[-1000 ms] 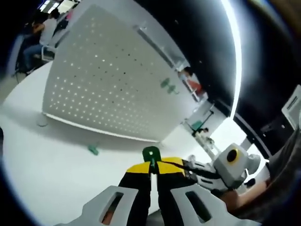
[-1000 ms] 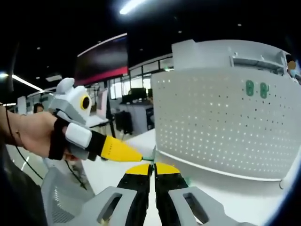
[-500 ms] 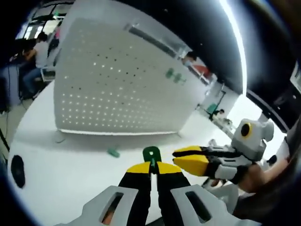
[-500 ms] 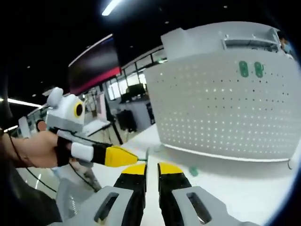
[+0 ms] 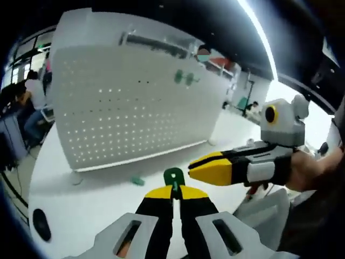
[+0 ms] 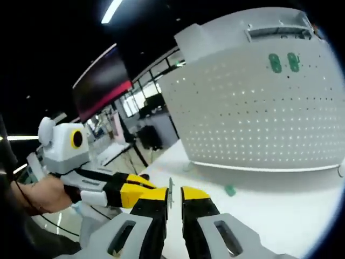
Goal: Insert the hook assembly into the mounting plate slot until the hook locks in place.
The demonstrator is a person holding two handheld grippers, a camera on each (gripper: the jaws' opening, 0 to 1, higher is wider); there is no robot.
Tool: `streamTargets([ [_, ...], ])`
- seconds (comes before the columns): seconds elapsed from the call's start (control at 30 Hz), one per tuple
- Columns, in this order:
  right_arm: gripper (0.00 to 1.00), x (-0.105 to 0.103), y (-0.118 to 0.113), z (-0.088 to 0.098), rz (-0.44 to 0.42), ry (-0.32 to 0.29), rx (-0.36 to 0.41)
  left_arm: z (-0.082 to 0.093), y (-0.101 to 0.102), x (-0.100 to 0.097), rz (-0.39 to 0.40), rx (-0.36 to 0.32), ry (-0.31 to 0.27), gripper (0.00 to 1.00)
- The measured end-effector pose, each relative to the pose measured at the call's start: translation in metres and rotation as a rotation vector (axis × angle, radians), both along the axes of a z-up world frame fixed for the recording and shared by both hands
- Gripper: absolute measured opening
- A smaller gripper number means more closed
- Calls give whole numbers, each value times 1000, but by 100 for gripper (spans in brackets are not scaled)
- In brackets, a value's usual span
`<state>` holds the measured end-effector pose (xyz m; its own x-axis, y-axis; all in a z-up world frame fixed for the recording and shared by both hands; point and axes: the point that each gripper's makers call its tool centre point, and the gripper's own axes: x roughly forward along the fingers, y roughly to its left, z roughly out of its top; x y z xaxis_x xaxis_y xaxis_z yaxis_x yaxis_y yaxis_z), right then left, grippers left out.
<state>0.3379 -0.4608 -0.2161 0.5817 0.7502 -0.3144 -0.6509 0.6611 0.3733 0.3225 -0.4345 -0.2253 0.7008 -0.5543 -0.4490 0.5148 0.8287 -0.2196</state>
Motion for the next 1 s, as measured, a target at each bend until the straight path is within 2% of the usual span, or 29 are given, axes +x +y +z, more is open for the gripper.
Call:
streamTargets([
  [0.43,3,2,3,-6,-7,65,8,1,-9,-3,-35,29,-23,2],
  [0.67,0,1,4,-6,-20,112,42,0,-11,-4,-50,69,-47,2],
  [0.9,0,2,4,-4,-24,94,46,3,-12,-3,-55,89,-65,3],
  [1.0,0,1,2,-2,-24,81,47,4,-13,-3,-63,77,-65,3],
])
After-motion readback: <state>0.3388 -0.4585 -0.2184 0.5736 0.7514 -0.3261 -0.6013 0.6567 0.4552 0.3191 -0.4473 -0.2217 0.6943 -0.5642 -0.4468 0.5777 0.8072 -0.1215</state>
